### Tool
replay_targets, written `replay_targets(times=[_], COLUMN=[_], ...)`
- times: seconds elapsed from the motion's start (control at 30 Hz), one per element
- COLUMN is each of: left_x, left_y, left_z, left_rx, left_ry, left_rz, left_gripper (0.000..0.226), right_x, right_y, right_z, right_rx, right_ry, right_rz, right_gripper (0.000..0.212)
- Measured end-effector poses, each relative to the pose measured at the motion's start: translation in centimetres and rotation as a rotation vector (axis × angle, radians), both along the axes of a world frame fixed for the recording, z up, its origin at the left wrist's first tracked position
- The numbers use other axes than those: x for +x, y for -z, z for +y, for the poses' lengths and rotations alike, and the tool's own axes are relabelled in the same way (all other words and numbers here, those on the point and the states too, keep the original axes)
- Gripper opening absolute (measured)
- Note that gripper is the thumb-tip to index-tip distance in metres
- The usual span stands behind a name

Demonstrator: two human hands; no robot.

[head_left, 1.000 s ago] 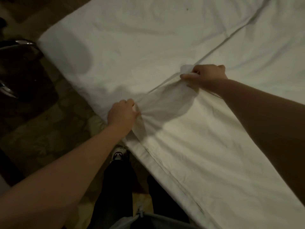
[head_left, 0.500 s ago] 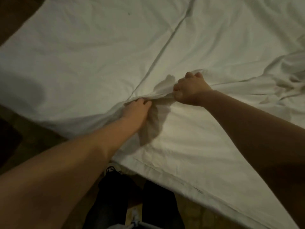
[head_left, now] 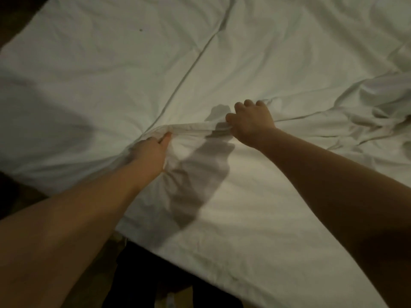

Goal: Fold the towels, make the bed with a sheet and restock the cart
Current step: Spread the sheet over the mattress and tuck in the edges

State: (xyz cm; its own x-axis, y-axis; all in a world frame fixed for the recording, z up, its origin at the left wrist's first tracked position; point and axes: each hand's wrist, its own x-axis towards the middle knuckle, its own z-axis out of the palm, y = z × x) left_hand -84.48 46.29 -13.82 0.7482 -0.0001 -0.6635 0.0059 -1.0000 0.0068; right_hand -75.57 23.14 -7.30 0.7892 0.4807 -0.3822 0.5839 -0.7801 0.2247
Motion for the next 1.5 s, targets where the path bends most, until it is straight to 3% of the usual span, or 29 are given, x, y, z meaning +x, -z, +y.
replay_targets(times=[0.27,0.43,0.63,0.8,0.93,1.07,1.17,1.3,1.37,1.5], left_x=[-0.1,0.5,0.8,0.9,1.0,1.5,3.8,8.3,10.5,13.4], left_y=[0.1,-1.7,-1.8,-2.2,-3.3,-5.5,-7.5,-9.7,-9.0,-6.0], left_z=[-1.4,-2.0,-1.8,-1.6,-2.4,-5.2,-8.0,-12.6,-14.8,-19.2], left_rx=[-0.015,0.097,0.055,0.07,0.133,0.236,0.04,-0.322,-0.498,-0.532], left_ry=[-0.299,-0.116,-0.201,-0.066,-0.023,0.027,0.1,0.044,-0.08,-0.217], left_rz=[-0.068,0.063,0.082,0.145,0.172,0.187,0.023,-0.269,-0.197,0.186], left_gripper=[0.048,0.082,0.071,0.09,0.08,0.052,0.031,0.028,0.03,0.044], right_x=[0.5,1.9,3.4,2.5,0.4,-2.7,-4.7,-6.2,-6.1,-5.0], right_y=[1.1,0.9,0.5,0.6,0.3,1.4,1.8,2.4,2.6,1.4], right_z=[-3.2,-4.2,-5.4,-6.3,-5.3,-4.6,-4.3,-3.9,-4.0,-5.0], right_rx=[0.181,0.188,0.096,0.087,0.18,0.261,0.328,0.366,0.43,0.746], right_ry=[-0.078,-0.154,-0.038,-0.039,0.105,0.452,0.613,0.685,0.73,0.824], right_rz=[-0.064,-0.05,0.016,-0.105,-0.161,0.012,0.055,0.092,0.112,0.132], right_gripper=[0.029,0.031,0.036,0.018,0.007,0.029,0.031,0.035,0.038,0.046])
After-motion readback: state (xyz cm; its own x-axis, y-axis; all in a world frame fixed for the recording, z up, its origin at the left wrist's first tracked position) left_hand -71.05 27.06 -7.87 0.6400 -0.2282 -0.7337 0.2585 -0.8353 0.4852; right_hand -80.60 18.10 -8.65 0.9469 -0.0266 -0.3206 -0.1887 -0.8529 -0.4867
